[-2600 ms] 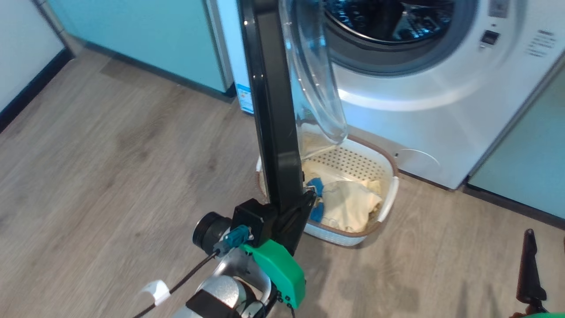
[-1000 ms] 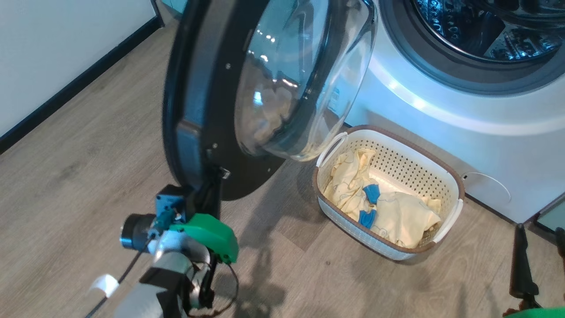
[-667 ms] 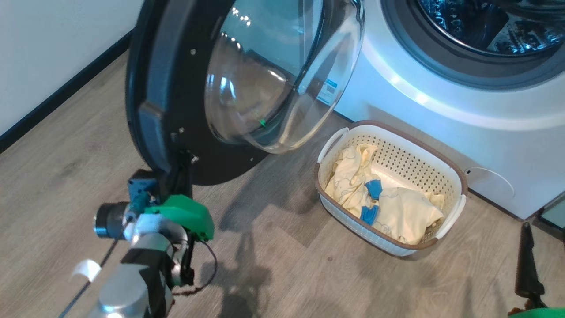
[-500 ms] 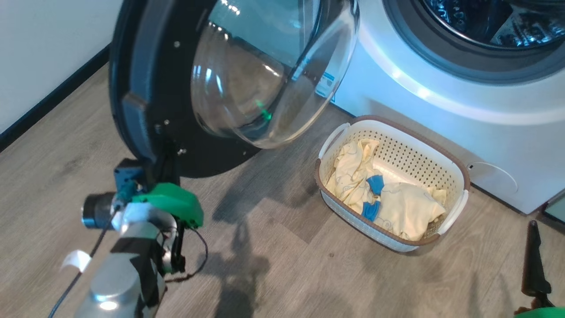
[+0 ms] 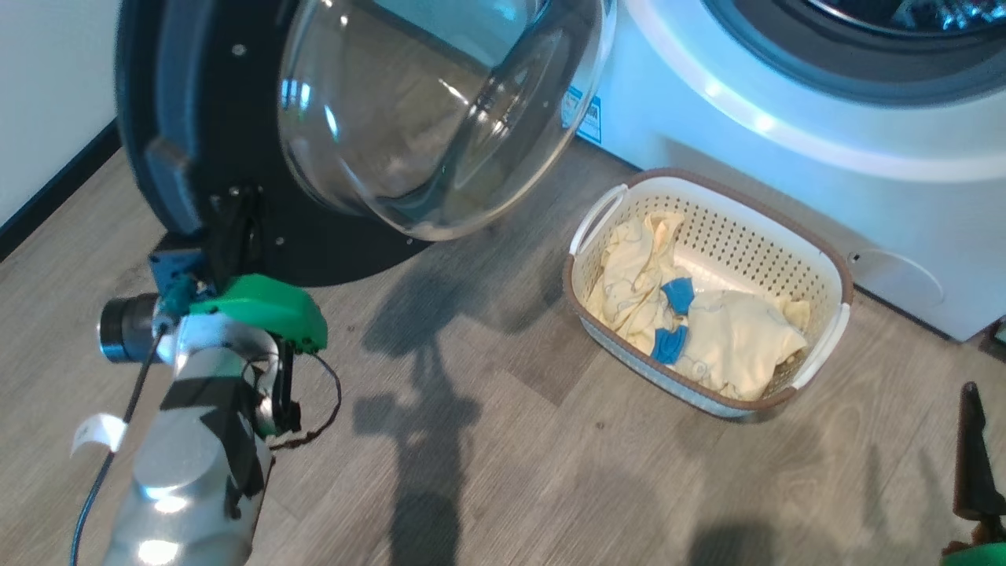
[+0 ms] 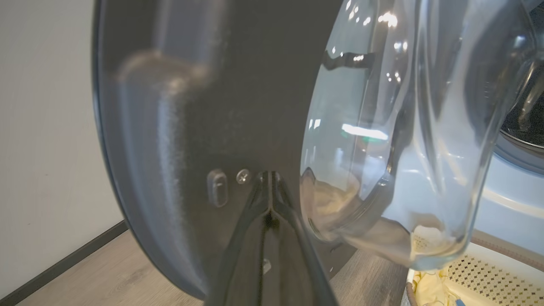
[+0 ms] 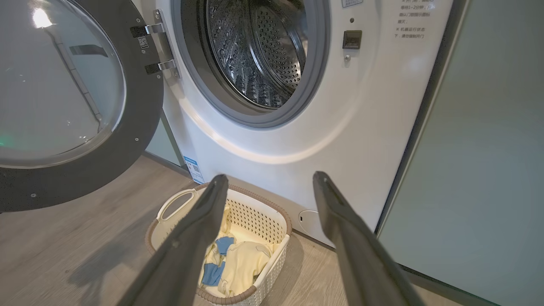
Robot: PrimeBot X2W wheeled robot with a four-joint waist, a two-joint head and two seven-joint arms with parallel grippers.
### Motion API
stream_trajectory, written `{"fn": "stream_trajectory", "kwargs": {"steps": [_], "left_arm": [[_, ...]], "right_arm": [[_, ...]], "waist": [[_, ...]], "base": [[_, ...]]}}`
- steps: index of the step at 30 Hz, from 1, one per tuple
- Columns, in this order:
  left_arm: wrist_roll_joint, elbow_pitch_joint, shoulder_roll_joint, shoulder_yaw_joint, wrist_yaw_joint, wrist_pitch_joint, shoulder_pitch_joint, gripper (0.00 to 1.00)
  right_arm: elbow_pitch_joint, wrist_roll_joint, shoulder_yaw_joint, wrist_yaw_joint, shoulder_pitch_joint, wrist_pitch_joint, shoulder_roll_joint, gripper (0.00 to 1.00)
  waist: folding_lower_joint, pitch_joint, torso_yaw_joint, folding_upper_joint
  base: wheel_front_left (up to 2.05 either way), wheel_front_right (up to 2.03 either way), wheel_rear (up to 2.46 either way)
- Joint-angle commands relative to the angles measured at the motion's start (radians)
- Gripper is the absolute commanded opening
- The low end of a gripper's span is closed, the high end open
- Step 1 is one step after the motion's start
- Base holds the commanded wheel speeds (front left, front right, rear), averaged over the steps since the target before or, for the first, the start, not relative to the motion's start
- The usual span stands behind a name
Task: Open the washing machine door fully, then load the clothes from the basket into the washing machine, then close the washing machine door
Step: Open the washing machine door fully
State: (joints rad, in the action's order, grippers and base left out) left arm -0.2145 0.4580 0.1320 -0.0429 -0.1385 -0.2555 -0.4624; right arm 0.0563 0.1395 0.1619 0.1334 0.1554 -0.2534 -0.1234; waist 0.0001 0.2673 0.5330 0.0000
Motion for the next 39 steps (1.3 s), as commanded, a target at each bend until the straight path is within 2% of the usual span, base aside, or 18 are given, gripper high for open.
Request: {"fn": "stream_trajectory", "kwargs": {"steps": [1,11,24,32,39], "left_arm": [[0.007,-0.023,0.031,0.052,0.001,-0.006,-0.05,0.0],[0.068,0.01,0.017,0.174,0.037,-0.006,-0.126,0.0],[0.11,0.08,0.031,0.288,0.078,-0.006,-0.173,0.0],[0.143,0.045,0.011,0.314,0.096,-0.006,-0.142,0.0],[0.158,-0.063,-0.019,0.329,0.111,-0.006,-0.054,0.0]], "right_arm": [[0.039,-0.005,-0.018,-0.003,-0.028,0.003,-0.027,1.0],[0.081,0.0,-0.009,-0.003,-0.045,0.039,-0.07,1.0],[0.097,-0.001,-0.01,-0.003,-0.053,0.053,-0.08,1.0],[0.091,-0.003,-0.015,-0.003,-0.051,0.05,-0.07,1.0],[0.067,-0.007,-0.023,-0.003,-0.05,0.031,-0.042,1.0]], "waist": [[-0.0001,0.012,-0.003,0.0],[-0.0001,0.078,-0.022,0.0],[-0.0001,0.106,-0.033,0.0],[-0.0001,0.09,-0.029,0.0],[-0.0001,0.052,-0.045,0.0]], "base": [[0.0,0.0,0.0],[0.0,0.0,0.0],[0.0,0.0,0.0],[0.0,0.0,0.0],[0.0,0.0,0.0]]}}
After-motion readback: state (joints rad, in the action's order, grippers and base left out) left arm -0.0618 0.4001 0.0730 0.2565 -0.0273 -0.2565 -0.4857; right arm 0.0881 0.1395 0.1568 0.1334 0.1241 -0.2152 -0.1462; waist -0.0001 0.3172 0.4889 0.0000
